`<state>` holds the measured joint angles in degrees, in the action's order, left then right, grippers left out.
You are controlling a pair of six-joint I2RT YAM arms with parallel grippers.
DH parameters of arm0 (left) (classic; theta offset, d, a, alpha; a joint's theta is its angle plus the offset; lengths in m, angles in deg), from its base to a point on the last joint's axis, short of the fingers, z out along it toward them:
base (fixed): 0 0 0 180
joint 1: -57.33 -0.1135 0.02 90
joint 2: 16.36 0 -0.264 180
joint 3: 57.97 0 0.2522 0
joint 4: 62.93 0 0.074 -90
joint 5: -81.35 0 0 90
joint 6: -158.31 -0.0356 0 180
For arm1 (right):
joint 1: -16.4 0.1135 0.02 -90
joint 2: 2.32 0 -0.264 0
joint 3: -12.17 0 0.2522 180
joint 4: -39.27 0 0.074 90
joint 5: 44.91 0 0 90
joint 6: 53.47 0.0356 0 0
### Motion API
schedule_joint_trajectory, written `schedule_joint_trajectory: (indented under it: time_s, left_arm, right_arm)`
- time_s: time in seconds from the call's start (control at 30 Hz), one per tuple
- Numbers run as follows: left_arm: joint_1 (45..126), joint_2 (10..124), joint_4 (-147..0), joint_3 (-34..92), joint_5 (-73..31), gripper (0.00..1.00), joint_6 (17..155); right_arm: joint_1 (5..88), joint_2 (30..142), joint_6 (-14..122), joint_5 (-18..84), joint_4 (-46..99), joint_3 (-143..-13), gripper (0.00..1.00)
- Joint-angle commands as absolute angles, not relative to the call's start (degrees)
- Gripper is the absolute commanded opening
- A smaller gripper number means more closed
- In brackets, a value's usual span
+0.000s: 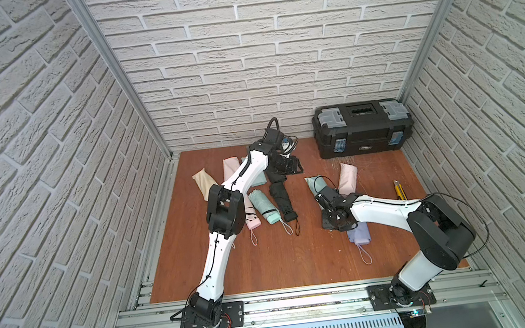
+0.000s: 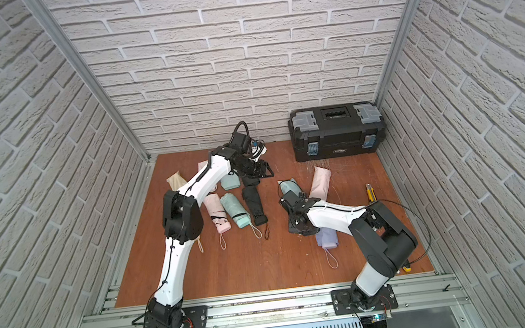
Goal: Take umbrellas out of sleeves
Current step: Take out the umbrella from the umbrella sleeve.
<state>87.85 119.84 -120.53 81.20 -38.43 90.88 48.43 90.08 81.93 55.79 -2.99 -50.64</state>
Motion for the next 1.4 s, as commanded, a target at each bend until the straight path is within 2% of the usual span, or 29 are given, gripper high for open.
schedule_joint_trajectory:
  time_s: [0.0,0.33,0.63,0.93,1.13,1.37]
  left_arm:
    - [87.55,118.77,-114.78,77.12,-40.48,0.54,95.28]
    - [85.9,122.71,-121.53,84.04,-40.45,0.55,94.18]
    - [86.62,121.78,-112.23,77.38,-45.74,0.55,104.41]
    - [88.8,128.08,-110.62,81.97,-44.92,0.58,110.63]
    - [89.47,132.83,-109.83,86.17,-44.98,0.55,113.86]
    - [90.69,132.53,-109.82,86.32,-42.81,0.45,114.36]
  right_arm:
    - [48.97,91.34,80.39,54.13,-4.29,-51.49,0.03]
    - [49.8,91.38,80.0,52.63,-2.98,-51.52,0.03]
    - [49.97,88.61,80.06,53.59,-3.06,-50.33,0.03]
    - [50.01,86.1,81.29,54.45,-1.74,-48.11,0.03]
    - [49.98,85.97,81.35,54.29,-1.32,-47.66,0.03]
    - [49.97,86.45,80.82,53.59,-1.03,-47.96,0.03]
